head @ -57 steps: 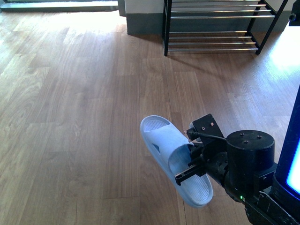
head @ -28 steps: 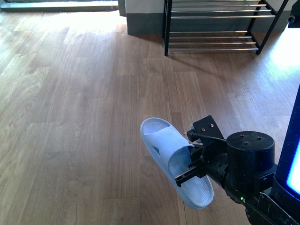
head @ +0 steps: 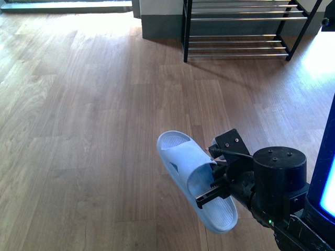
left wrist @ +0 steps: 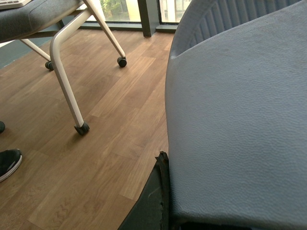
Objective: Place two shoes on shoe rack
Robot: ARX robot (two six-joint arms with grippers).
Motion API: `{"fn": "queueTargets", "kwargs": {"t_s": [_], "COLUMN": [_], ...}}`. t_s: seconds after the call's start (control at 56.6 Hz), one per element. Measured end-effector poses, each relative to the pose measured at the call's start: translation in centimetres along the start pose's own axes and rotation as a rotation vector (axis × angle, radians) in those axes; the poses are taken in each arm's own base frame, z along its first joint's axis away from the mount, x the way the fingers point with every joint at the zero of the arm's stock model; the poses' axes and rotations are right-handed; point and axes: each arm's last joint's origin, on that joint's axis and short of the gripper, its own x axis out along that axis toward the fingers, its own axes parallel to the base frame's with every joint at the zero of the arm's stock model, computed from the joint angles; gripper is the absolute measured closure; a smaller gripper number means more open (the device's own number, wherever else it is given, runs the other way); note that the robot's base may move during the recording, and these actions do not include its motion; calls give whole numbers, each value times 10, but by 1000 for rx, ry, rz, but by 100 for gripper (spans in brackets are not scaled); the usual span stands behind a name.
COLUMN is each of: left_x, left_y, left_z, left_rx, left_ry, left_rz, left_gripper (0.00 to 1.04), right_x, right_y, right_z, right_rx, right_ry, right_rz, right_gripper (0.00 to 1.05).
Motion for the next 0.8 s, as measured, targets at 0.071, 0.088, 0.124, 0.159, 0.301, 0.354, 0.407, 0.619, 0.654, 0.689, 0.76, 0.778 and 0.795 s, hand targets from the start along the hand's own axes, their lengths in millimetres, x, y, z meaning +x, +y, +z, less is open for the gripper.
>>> {"fn": "queueTargets", "kwargs": {"t_s": [0.071,0.088,0.124,0.159,0.301,0.354,0.407,0.619,0.654,0.689,0.76,0.778,0.795], "left_x": [0,0,0,0,0,0,0,0,0,0,0,0,0], "left_y": [0,0,0,0,0,0,0,0,0,0,0,0,0], "left_z": [0,0,0,0,0,0,0,0,0,0,0,0,0], "left_rx": [0,0,0,0,0,0,0,1,1,1,1,1,1], "left_ry": [0,0,0,0,0,0,0,0,0,0,0,0,0], "left_rz": [0,0,0,0,-1,0,1,-3,0,5,2,1,-3], "left_gripper": [103,103,103,103,103,103,103,103,103,103,103,103,103], "right_x": [0,0,0,0,-31,-58,-84,-172,-189,-206,-230,-237,-241], "right_y": [0,0,0,0,-13,-17,-22,-20,-20,-19,-18,-17,-16], "right_z": [0,0,0,0,6,18,34,103,115,127,141,144,145], "right_rx": [0,0,0,0,-19,-15,-7,-38,-38,-34,-30,-26,-26], "right_ry": [0,0,0,0,259,369,423,306,254,196,116,90,78], "right_rz": [0,0,0,0,23,27,41,104,97,92,67,70,71], "right_gripper": [103,103,103,103,103,103,103,103,103,103,103,103,103]}}
